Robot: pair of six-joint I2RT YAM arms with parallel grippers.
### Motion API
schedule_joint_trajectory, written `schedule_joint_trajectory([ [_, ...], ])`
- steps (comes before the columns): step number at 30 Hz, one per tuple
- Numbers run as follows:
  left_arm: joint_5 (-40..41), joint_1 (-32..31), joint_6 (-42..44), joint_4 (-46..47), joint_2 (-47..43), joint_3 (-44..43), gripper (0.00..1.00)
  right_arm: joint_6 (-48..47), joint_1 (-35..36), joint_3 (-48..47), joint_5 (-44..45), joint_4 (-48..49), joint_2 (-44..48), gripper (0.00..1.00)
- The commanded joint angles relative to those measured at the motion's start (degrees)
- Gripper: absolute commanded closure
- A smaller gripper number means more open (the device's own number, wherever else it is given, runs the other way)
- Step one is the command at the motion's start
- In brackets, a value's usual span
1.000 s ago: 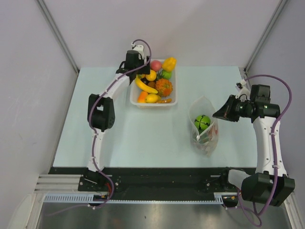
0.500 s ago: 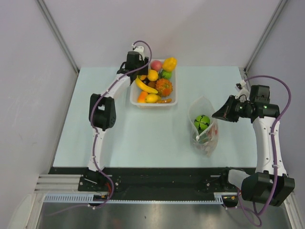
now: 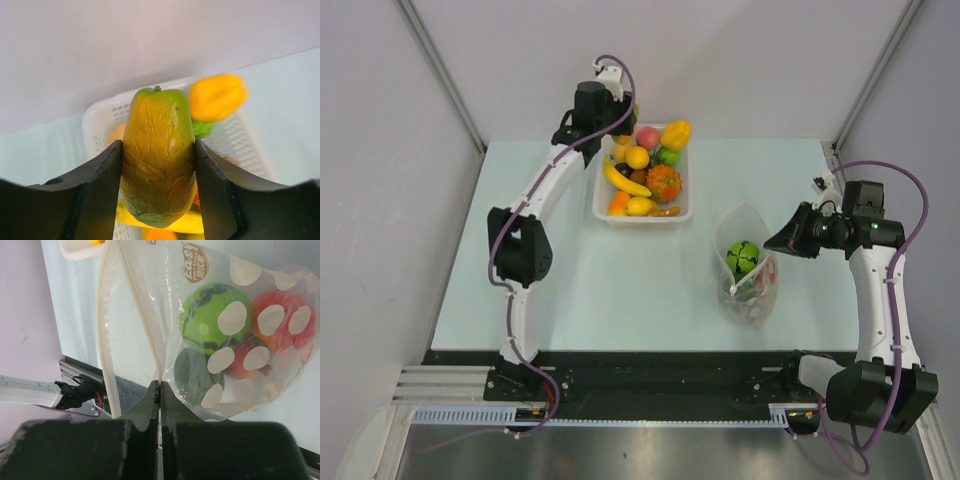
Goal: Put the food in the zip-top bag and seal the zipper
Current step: Pick up the fake fruit from the bin, then place the fake fruit in the zipper food storage bag.
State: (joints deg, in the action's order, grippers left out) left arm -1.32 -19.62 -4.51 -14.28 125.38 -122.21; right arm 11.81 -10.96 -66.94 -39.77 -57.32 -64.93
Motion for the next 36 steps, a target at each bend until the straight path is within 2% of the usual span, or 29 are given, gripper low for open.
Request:
schedule_joint_trajectory([
  [1, -7.11, -5.95, -2.94, -1.09, -11.9, 4.76, 0.54, -0.65, -0.29, 0.14, -1.36, 1.33, 1.73, 1.0],
  [4, -10.71, -11.3, -6.37, -1.45, -18.49, 12.75, 0.55, -1.0, -0.2, 0.23, -1.28, 1.33, 1.82, 1.0],
  [8, -10.37, -21.05, -12.0, 0.21, -26.83, 23.23, 0.52, -0.83, -0.2, 0.23, -1.54, 1.42, 1.91, 1.0],
  [12, -10.89, -27.22, -21.21, 2.16, -30.02, 30.1, 0.51, -0.48, -0.2, 0.31, -2.33, 1.77, 1.82, 1.0],
  [17, -15.98, -30.74, -28.44, -0.92, -28.36, 30.28, 0.51, -0.56, -0.29, 0.49, -3.56, 1.86, 2.17, 1.0],
  [21, -18.54, -31.8, -30.99, -6.27, -24.32, 24.76, 0.52, -0.3, -0.29, 0.84, -4.09, 2.21, 2.78, 1.0],
  [32, -10.11, -33.38, -33.71, -4.87, -19.84, 22.55, 0.45, 0.14, -0.38, 1.2, -5.49, 2.56, 2.96, 1.0],
  [34, -9.58, -33.56, -34.16, -7.15, -18.51, 19.74, 0.35, -0.03, -0.46, 1.19, -5.67, 2.56, 2.79, 1.0],
  [35, -9.32, -33.56, -34.33, -7.42, -17.99, 18.95, 0.17, 0.05, -0.64, 1.19, -5.84, 2.56, 2.7, 1.0],
  [36, -9.23, -33.56, -33.9, -7.43, -18.15, 18.94, 0.11, -0.04, -0.81, 1.19, -6.02, 2.56, 2.7, 1.0],
])
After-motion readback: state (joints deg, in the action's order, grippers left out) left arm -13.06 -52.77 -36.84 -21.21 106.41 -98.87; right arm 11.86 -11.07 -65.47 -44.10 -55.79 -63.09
